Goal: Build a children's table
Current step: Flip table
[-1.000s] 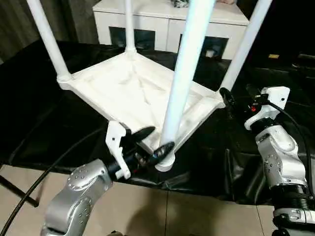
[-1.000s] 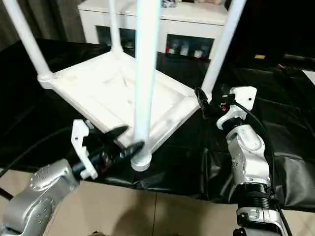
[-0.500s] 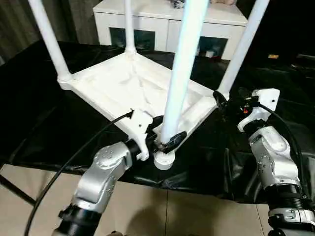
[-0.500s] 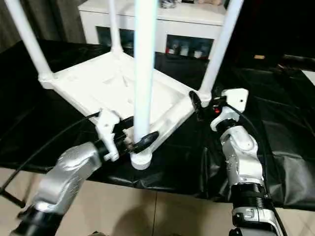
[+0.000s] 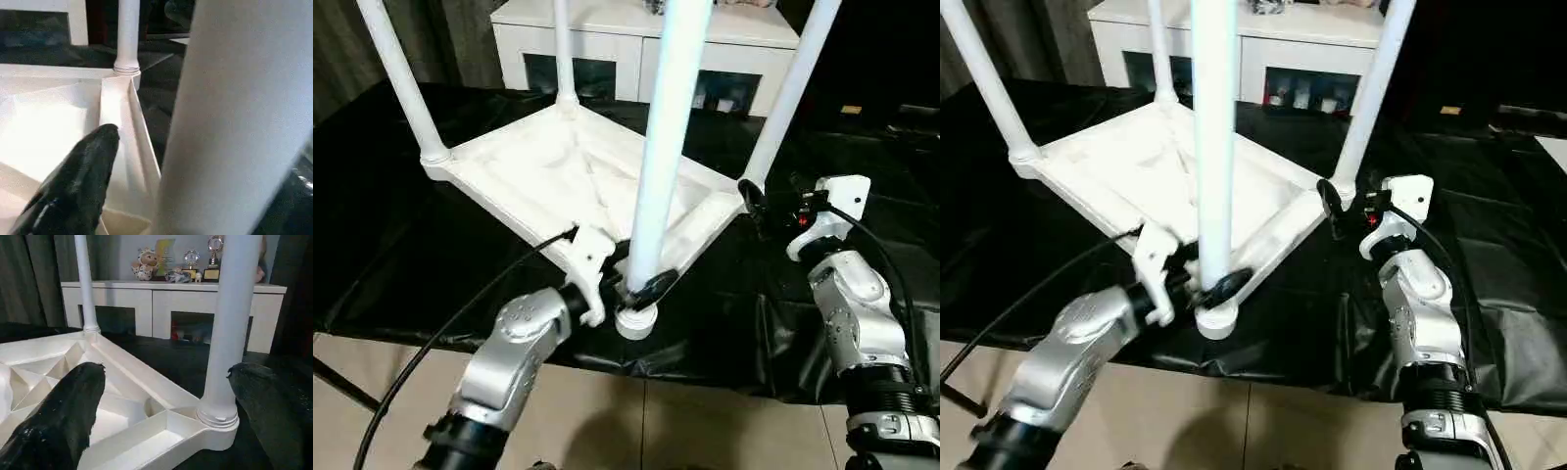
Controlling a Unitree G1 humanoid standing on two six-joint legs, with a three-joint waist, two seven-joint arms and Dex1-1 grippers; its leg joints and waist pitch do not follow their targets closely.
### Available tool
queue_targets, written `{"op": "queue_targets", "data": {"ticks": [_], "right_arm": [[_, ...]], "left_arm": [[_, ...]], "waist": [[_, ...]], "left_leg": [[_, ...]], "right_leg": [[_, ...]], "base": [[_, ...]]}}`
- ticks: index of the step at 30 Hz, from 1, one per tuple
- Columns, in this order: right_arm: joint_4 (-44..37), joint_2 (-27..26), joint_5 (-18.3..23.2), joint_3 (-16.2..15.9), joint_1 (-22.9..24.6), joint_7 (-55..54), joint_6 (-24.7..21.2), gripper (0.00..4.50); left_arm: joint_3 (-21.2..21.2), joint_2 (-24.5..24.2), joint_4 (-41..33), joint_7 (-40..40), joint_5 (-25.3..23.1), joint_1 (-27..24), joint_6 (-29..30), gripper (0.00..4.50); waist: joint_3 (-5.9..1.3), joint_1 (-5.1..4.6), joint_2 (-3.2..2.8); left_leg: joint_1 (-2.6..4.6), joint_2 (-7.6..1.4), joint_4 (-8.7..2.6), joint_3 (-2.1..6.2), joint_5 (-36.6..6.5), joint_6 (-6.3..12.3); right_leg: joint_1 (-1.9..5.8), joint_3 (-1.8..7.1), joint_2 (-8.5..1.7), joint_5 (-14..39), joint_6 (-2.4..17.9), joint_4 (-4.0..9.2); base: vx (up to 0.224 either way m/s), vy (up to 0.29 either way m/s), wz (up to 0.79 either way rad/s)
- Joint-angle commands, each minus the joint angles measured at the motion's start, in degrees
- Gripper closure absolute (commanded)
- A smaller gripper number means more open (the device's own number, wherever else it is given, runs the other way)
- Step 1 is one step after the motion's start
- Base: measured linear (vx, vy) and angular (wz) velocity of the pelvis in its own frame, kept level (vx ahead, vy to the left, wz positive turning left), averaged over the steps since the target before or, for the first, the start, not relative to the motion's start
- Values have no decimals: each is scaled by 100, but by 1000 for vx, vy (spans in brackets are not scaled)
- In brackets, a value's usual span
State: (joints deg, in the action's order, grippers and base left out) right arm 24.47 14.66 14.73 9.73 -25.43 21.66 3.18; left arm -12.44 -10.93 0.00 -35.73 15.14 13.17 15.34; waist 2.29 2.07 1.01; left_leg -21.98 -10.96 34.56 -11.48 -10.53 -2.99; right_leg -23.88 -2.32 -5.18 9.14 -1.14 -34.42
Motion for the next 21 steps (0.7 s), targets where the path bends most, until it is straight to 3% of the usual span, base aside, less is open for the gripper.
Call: {"op": "queue_targets", "data": {"ticks": [1, 5, 13, 16, 17, 18, 21], "right_arm": [[30, -3, -66, 22, -125, -29, 83, 0], [45, 0, -66, -7, -127, -6, 115, 0], [208, 44, -98, 0, -238, 21, 168, 0], [269, 43, -138, 3, -285, 33, 204, 0], [288, 38, -150, 0, -296, 33, 217, 0], [303, 36, -156, -4, -303, 33, 230, 0], [347, 11, -186, -42, -326, 34, 271, 0]], "left_arm": [[130, -56, -115, -36, 65, -1, 10, 100], [161, -79, -259, -277, 329, 18, 12, 134], [191, -368, -359, -583, 345, 38, 33, 192], [334, -665, -493, -692, 358, -102, 74, 214], [431, -787, -529, -696, 352, -174, 49, 227], [490, -847, -543, -690, 345, -210, 27, 227], [791, -1054, -516, -616, 283, -318, -121, 243]], "waist": [[-327, 14, 16], [-331, 17, 18], [-346, 3, 18], [-339, 11, 2], [-338, 9, 41], [-333, 4, 20], [-316, -7, 32]], "left_leg": [[106, -165, -453, 95, -1830, -15], [105, -166, -456, 102, -1825, -32], [90, -165, -453, 96, -1616, 24], [106, -166, -448, 85, -1578, 48], [96, -168, -448, 86, -1571, 53], [87, -167, -455, 92, -1558, 45], [104, -160, -462, 89, -1722, 10]], "right_leg": [[210, 133, -175, 1900, 891, 452], [206, 137, -186, 1928, 865, 449], [233, 138, -177, 1529, 974, 394], [221, 143, -178, 1531, 998, 392], [229, 143, -182, 1554, 996, 384], [233, 142, -186, 1591, 993, 381], [205, 141, -175, 1847, 926, 405]], "base": [[0, 0, 0], [0, 0, 0], [0, 0, 0], [0, 0, 0], [0, 0, 0], [0, 0, 0], [0, 0, 0]]}}
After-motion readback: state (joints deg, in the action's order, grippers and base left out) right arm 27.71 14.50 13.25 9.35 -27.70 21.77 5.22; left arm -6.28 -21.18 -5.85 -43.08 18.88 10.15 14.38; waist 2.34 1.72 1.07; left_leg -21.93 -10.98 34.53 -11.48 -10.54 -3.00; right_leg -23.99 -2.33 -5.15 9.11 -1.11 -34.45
